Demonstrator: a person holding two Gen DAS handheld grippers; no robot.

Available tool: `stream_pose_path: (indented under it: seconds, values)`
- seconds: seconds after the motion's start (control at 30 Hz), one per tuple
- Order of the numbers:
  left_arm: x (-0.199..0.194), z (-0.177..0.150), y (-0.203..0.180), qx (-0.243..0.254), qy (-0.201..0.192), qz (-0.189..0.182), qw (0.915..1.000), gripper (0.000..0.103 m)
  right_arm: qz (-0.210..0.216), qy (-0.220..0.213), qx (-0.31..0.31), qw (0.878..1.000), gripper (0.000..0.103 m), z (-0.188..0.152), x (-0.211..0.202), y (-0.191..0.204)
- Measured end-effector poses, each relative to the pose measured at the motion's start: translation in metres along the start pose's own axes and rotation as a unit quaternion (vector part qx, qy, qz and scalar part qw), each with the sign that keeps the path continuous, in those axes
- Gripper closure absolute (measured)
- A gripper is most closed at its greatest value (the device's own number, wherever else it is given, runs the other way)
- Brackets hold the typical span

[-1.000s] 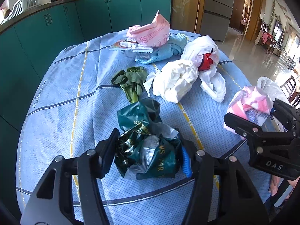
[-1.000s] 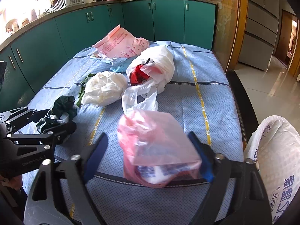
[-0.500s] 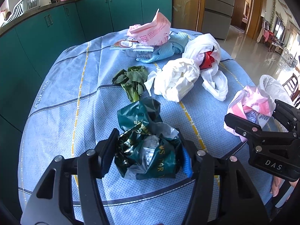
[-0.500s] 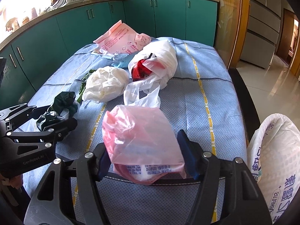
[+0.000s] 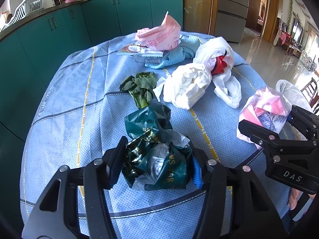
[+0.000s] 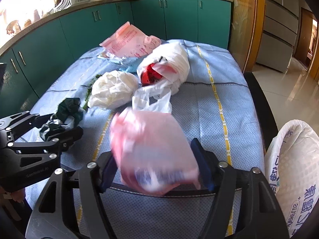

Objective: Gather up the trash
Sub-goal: 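Lift the green wrapper with the left tool while the right tool holds the pink bag, then carry wrapper and pink bag over the white bin and open both tools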

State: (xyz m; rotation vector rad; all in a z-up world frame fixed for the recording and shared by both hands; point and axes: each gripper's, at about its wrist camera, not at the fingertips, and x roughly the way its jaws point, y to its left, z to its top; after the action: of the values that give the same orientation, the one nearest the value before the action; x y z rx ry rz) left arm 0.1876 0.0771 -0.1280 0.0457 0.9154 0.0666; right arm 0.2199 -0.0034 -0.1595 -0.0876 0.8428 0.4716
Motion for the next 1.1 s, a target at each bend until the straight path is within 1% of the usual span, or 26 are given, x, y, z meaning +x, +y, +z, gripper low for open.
stream_pose_path:
  seconds: [0.1,0.27,0.37,0.47,0.6,0.73,0.83,0.9,1.03,1.1]
  values:
    - [-0.01,0.002,0.003,-0.007,-0.015,-0.001,0.9999,0.046,0.002,-0.009,0.002,1.0,0.039,0.001,-0.006,-0.001]
    - [-0.03,0.006,0.01,-0.026,-0.059,-0.002,0.9979,0.046,0.013,-0.042,0.014,0.999,0.039,0.003,-0.026,-0.007]
    - [-0.037,0.009,0.01,-0.034,-0.077,0.0,0.9964,0.046,0.02,-0.059,0.022,0.998,0.039,0.003,-0.038,-0.013]
    - [-0.044,0.012,0.004,-0.034,-0.094,0.004,0.995,0.046,0.016,-0.074,0.028,0.997,0.039,0.002,-0.049,-0.019]
    - [-0.049,0.017,-0.013,-0.032,-0.1,-0.013,0.9943,0.046,0.001,-0.086,0.035,0.996,0.039,-0.001,-0.062,-0.032]
    - [-0.048,0.021,-0.043,-0.02,-0.1,-0.03,0.9943,0.046,-0.026,-0.095,0.052,0.994,0.039,-0.011,-0.079,-0.056]
    - [-0.047,0.024,-0.071,-0.011,-0.098,-0.051,0.9938,0.046,-0.052,-0.103,0.074,0.991,0.039,-0.019,-0.092,-0.08]
    - [-0.048,0.027,-0.096,0.002,-0.1,-0.07,0.9926,0.046,-0.07,-0.109,0.097,0.987,0.039,-0.027,-0.102,-0.098]
    - [-0.042,0.028,-0.142,0.03,-0.103,-0.091,0.9901,0.046,-0.11,-0.118,0.145,0.976,0.039,-0.047,-0.122,-0.139]
    - [-0.037,0.027,-0.166,0.044,-0.097,-0.107,0.9885,0.046,-0.127,-0.118,0.167,0.971,0.039,-0.058,-0.129,-0.159]
